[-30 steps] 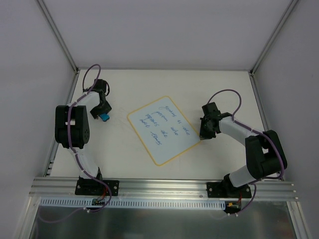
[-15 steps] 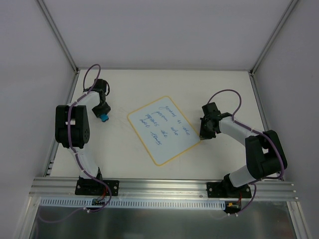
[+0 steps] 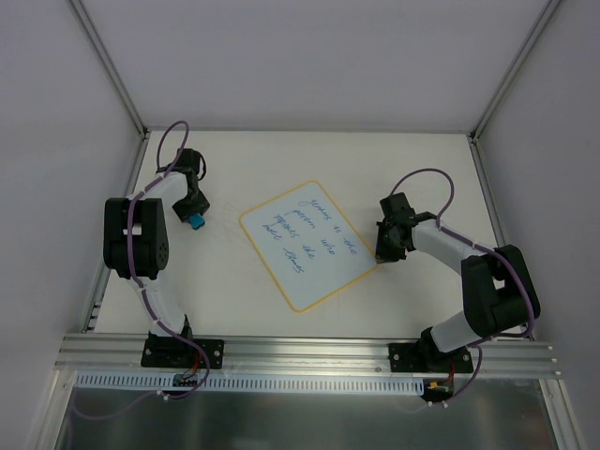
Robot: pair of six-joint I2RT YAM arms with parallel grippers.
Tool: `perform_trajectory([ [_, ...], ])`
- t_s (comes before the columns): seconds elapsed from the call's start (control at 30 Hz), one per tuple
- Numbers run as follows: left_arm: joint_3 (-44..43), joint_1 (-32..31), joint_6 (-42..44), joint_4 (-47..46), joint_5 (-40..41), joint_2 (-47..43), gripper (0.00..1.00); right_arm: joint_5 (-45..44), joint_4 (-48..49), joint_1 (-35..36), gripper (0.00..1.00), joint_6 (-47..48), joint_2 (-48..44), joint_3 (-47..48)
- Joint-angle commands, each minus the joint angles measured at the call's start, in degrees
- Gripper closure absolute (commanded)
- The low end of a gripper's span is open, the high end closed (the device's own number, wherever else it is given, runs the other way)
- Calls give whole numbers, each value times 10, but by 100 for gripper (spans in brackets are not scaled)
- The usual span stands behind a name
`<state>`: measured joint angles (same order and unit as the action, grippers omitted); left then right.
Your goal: Erase the whiteboard
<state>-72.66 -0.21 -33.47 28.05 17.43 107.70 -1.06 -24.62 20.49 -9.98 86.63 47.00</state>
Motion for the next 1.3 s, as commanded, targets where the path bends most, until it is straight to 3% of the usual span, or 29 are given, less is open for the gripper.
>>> perform_trajectory([
  [0.0, -4, 16, 1, -7, -17, -6, 56, 4, -7, -2, 96, -4, -9, -9],
  [0.6, 30, 28, -1, -48, -56, -21, 58, 4, -7, -2, 95, -5, -7, -8],
  [0.7, 31, 29, 2, -49, -55, -24, 64, 4, -7, -2, 95, -5, -5, -8],
  [0.87, 31, 28, 15, -49, -69, -38, 83, 4, -7, -3, 95, -3, -3, -7],
  [1.13, 32, 14, 74, -49, -150, -72, 89, 24, -5, -2, 94, 2, -1, -6],
  [1.27, 20, -32, 138, -48, -177, -79, 91, 26, -1, -2, 94, 1, 5, -6],
])
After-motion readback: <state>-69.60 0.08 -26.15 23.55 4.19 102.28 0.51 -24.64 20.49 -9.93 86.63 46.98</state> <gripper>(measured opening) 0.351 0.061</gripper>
